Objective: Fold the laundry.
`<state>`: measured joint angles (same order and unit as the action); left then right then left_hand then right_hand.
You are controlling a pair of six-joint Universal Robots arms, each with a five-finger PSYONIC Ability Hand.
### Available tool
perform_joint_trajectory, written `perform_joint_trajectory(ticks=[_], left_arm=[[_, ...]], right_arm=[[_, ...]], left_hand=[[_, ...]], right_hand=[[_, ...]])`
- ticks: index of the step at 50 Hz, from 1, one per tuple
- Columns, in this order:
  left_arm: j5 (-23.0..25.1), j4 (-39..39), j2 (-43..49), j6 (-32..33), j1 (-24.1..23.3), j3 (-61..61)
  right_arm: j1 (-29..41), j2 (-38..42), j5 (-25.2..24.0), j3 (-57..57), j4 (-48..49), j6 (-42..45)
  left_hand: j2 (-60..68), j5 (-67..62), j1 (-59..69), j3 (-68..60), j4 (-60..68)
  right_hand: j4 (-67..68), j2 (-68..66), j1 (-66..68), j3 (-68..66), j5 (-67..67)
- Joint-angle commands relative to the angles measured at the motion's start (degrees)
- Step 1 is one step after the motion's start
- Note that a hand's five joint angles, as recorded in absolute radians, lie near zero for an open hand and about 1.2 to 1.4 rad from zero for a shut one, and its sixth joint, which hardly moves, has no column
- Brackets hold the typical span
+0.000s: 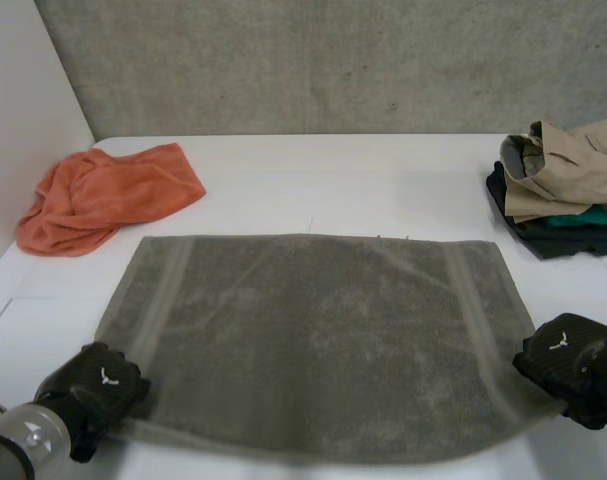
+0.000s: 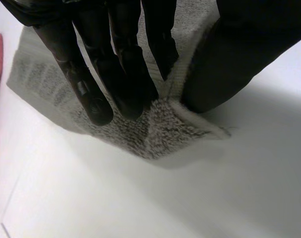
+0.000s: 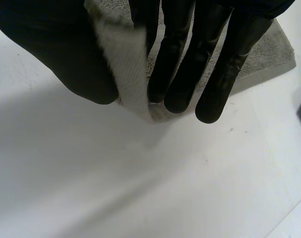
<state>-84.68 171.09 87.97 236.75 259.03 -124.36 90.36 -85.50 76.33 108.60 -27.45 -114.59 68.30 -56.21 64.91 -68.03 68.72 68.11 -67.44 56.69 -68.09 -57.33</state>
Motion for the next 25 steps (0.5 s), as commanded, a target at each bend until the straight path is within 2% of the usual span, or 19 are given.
perform_joint_trajectory(ticks=[1,7,11,18,23,24,25], left_arm=[[-0.40,14.07,9.05,-0.94,-1.33,8.60],[-1.09,30.32,23.53,-0.68,-5.98,21.06],[-3.72,37.62,32.06,-0.42,-7.04,29.58],[-7.69,40.37,46.13,-0.06,-9.50,47.33],[-7.43,41.08,51.34,-0.24,-10.03,53.69],[-7.25,41.08,51.78,-0.24,-10.12,54.05],[-7.16,41.16,52.04,-0.24,-10.29,54.22]], right_arm=[[0.95,7.00,0.92,-5.40,10.48,-5.80],[5.68,17.89,7.42,-15.15,19.70,-15.03],[9.21,23.18,11.03,-21.13,26.47,-15.58],[11.06,33.97,15.34,-32.72,33.16,-15.49],[12.38,40.05,15.78,-40.56,34.31,-15.66],[12.55,40.85,16.13,-41.61,34.40,-15.66],[12.73,41.64,16.66,-42.50,34.40,-15.58]], left_hand=[[11.70,-13.79,15.09,-11.97,11.28],[11.70,-13.79,15.09,-11.97,11.28],[11.70,-13.79,15.09,-11.97,11.28],[11.70,-13.79,15.09,-11.97,11.28],[11.70,-13.79,15.09,-11.97,11.28],[-8.10,6.00,-4.70,7.83,-8.51],[-35.10,33.01,-31.71,34.84,-35.52]], right_hand=[[11.89,-12.56,23.31,-11.91,-12.67],[11.89,-12.56,23.31,-11.91,-12.67],[11.89,-12.56,23.31,-11.91,-12.67],[11.89,-12.56,23.31,-11.91,-12.67],[11.61,-12.29,23.04,-11.64,-12.40],[-14.37,13.69,-2.94,14.34,13.58],[-39.77,39.10,-28.35,39.75,38.99]])
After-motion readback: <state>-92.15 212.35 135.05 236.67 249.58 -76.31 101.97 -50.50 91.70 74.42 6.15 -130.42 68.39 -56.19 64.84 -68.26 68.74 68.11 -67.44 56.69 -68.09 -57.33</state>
